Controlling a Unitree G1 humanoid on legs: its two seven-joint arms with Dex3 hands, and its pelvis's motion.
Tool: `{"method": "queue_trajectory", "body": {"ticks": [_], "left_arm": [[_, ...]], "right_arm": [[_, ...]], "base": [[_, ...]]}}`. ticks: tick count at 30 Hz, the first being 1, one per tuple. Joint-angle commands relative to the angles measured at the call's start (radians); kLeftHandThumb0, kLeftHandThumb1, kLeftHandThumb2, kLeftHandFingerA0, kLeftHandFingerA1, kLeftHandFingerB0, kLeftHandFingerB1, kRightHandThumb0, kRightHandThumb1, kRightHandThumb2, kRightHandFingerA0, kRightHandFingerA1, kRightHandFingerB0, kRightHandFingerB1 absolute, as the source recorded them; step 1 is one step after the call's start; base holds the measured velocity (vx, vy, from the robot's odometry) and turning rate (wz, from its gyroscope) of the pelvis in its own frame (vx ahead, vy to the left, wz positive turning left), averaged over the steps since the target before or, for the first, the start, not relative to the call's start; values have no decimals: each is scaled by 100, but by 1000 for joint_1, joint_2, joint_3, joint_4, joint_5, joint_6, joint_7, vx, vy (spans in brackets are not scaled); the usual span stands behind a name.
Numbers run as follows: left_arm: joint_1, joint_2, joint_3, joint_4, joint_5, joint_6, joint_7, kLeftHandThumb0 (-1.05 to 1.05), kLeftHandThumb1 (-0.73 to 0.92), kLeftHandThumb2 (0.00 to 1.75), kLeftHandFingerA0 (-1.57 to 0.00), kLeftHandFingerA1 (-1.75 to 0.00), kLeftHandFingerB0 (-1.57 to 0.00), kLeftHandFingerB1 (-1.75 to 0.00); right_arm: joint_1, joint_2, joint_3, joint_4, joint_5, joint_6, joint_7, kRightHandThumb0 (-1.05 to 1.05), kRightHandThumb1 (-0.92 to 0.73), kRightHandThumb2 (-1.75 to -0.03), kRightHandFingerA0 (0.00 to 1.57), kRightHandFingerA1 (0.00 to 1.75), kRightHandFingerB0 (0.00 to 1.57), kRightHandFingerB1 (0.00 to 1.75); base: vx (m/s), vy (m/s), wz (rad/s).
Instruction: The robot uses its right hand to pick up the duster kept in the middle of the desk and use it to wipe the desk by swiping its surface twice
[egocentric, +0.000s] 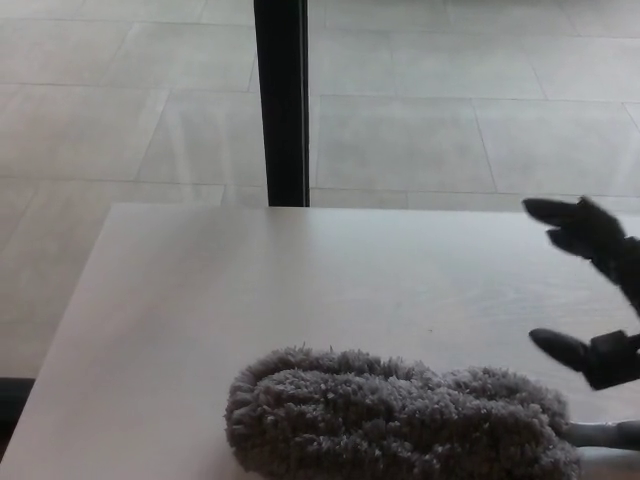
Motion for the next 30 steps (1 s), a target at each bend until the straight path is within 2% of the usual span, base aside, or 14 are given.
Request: {"method": "queue_trajectory", "body": {"ticks": [1, 2, 8, 11, 19, 20, 22, 23, 24, 25, 27, 28, 29, 30], "left_arm": [[-1, 39, -8, 7, -8, 11, -8, -53, 75, 63, -46, -62, -43, -46], [2, 38, -28, 7, 14, -4, 16, -55, 76, 62, -52, -58, -47, -44], [-2, 43, -7, 15, -18, 16, 7, -53, 73, 61, -50, -58, -44, -45], [4, 46, -15, 12, -14, 0, -16, -54, 74, 62, -46, -59, -40, -45], [-3, 48, -32, 9, -1, 5, -10, -53, 75, 63, -46, -61, -42, -46], [-4, 48, -31, 10, -3, 6, -11, -53, 74, 62, -47, -60, -41, -45], [-2, 46, -23, 12, -17, 6, -17, -53, 74, 62, -47, -59, -39, -44], [-2, 47, -24, 12, -17, 6, -20, -53, 74, 62, -46, -58, -40, -44], [-1, 47, -26, 13, -15, 5, -22, -53, 74, 62, -46, -58, -40, -44], [-4, 46, -22, 15, -18, 11, -11, -53, 73, 61, -50, -58, -43, -44], [-9, 44, 5, 18, -43, 28, -15, -50, 71, 61, -48, -59, -44, -46], [-5, 47, -21, 16, -14, 9, -14, -51, 73, 62, -46, -60, -42, -46], [-3, 48, -23, 13, -14, 9, -18, -52, 73, 62, -45, -60, -41, -46], [-2, 48, -25, 12, -15, 8, -20, -52, 73, 62, -45, -60, -41, -46]], "right_arm": [[36, -16, 151, 15, -197, -22, 61, -39, -37, -100, 1, 51, 0, 49], [35, -23, 160, 16, -195, -17, 66, -39, -38, -100, 1, 51, 0, 49], [44, -38, 178, 37, -206, -35, 69, -38, -41, -102, 1, 52, 0, 49], [42, -41, 180, 72, -225, -82, 58, -38, -41, -102, 1, 52, 0, 49], [55, -45, 215, 136, -355, -145, -17, -36, -47, -103, 2, 52, 0, 49], [53, -39, 214, 148, -358, -154, -30, -61, -68, -62, 16, 46, 17, 29], [55, -22, 208, 190, -376, -185, -75, -55, -68, -62, 19, 47, 18, 29], [57, -14, 205, 203, -382, -194, -95, -55, -52, -84, 20, 56, 16, 43], [60, -2, 200, 214, -382, -201, -113, -55, -52, -84, 20, 56, 16, 43], [59, 4, 199, 226, -390, -207, -124, -48, -69, -61, 24, 52, 22, 30], [59, 21, 188, 260, -379, -246, -144, -43, -67, -61, 27, 53, 26, 30], [70, 67, 171, 311, -345, -304, -195, -40, -50, -83, 44, 71, 29, 49], [73, 72, 169, 315, -352, -307, -205, -34, -66, -59, 49, 77, 38, 36], [72, 77, 166, 321, -358, -314, -210, -34, -66, -59, 49, 77, 38, 36]], "base": [[0, 0, 0], [0, 0, 0], [0, 0, 0], [0, 0, 0], [0, 0, 0], [0, 0, 0], [0, 0, 0], [0, 0, 0], [0, 0, 0], [0, 0, 0], [0, 0, 0], [0, 0, 0], [0, 0, 0], [0, 0, 0]]}}
